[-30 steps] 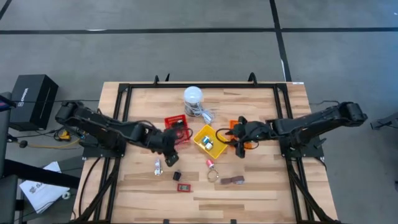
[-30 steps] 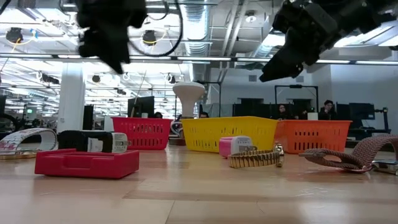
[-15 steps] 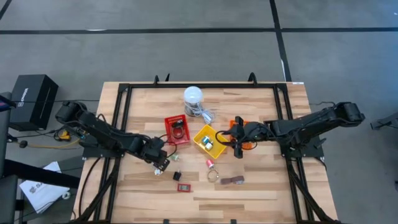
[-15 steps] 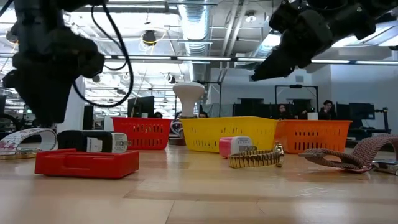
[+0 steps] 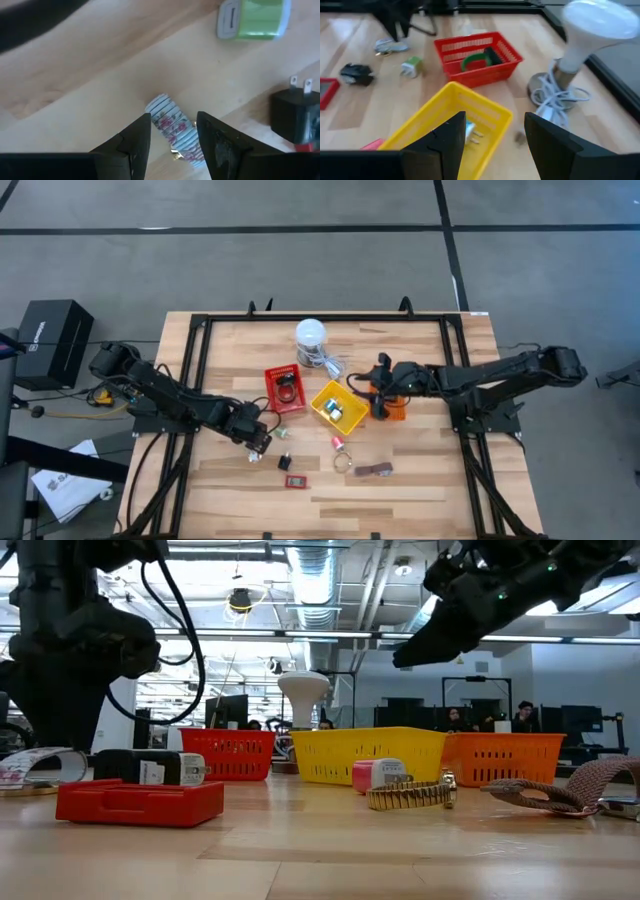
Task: Pick & Place Office items
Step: Put the white watch into the red basket
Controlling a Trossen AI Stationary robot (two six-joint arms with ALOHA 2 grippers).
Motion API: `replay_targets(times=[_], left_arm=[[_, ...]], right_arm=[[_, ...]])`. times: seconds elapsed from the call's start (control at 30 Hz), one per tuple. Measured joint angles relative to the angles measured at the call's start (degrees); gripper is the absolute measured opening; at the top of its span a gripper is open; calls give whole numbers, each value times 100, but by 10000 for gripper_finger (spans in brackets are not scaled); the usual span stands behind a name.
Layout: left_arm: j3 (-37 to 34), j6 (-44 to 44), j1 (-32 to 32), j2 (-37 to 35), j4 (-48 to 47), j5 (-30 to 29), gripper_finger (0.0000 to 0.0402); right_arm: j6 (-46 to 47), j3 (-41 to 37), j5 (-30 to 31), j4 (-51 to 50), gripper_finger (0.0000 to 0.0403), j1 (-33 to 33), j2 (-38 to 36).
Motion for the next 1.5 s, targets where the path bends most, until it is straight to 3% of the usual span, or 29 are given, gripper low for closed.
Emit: replay_targets(times=[0.37,0.83,1.27,1.5], left_arm=[[0,-178,26,0,86,1076,153],[0,-1132,25,-377,174,1763,153],[-162,-1899,-410,-101,413,1491,153],[-164,-1901,-463,-85,541,947,153]], right_arm=[[-19,2,-10,36,193,-171,0],[-55,2,-13,42,193,-169,0],[-53,4,-19,21,193,-165,2],[-38,4,-20,28,193,-165,2]])
